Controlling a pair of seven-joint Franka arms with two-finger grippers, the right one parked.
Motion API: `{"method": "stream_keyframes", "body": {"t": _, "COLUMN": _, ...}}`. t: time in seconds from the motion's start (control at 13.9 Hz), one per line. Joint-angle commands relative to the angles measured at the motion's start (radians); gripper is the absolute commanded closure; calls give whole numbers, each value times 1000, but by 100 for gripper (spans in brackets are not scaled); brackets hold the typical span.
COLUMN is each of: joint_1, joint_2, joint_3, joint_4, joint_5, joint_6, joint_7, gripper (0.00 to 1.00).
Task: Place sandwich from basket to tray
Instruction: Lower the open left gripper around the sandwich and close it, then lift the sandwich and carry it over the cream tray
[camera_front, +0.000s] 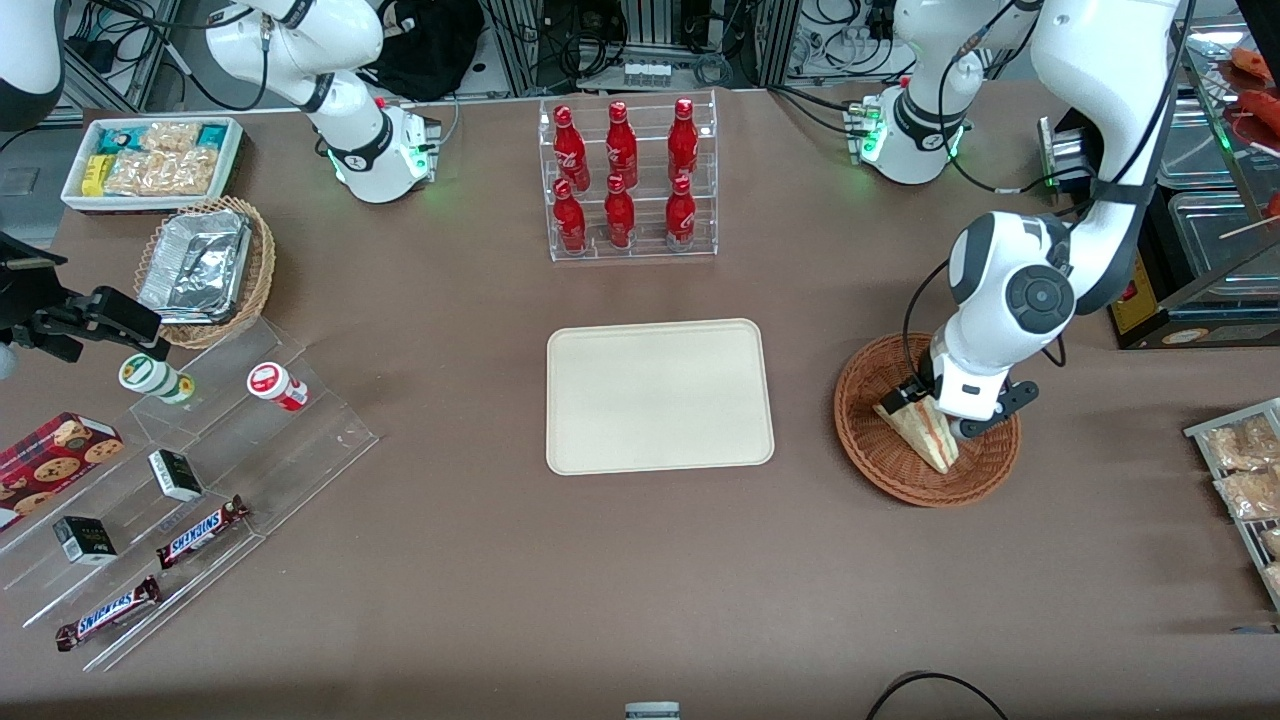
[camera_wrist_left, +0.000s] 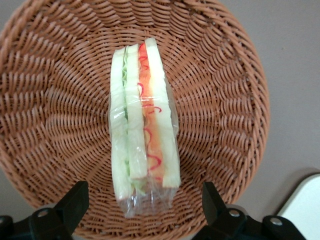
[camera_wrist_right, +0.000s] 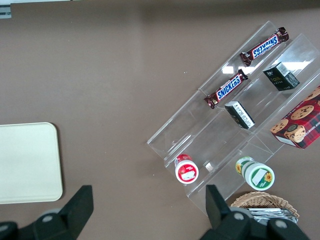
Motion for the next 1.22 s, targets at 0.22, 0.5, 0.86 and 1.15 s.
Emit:
{"method": "stream_keyframes", "body": {"t": 0.22, "joint_1": 4, "joint_2": 71, "joint_3": 4, "joint_4": 19, "joint_5": 8, "joint_6": 101, "joint_7": 22, "gripper": 0}}
{"method": "stream_keyframes", "body": {"t": 0.5, "joint_1": 4, "joint_2": 74, "joint_3": 8, "joint_4": 31, "joint_5": 8, "joint_6": 92, "joint_7": 60, "gripper": 85}}
{"method": "stream_keyframes", "body": {"t": 0.86, "joint_1": 3, "joint_2": 11, "joint_3": 8, "joint_4": 42, "joint_5": 8, "joint_6": -3, "joint_7": 79, "gripper": 94}}
{"method": "stream_keyframes", "body": {"t": 1.15, "joint_1": -48, "joint_2": -93, "joint_3": -6, "joint_4": 143, "joint_5": 8, "joint_6": -271, "joint_7": 74, "gripper": 95}}
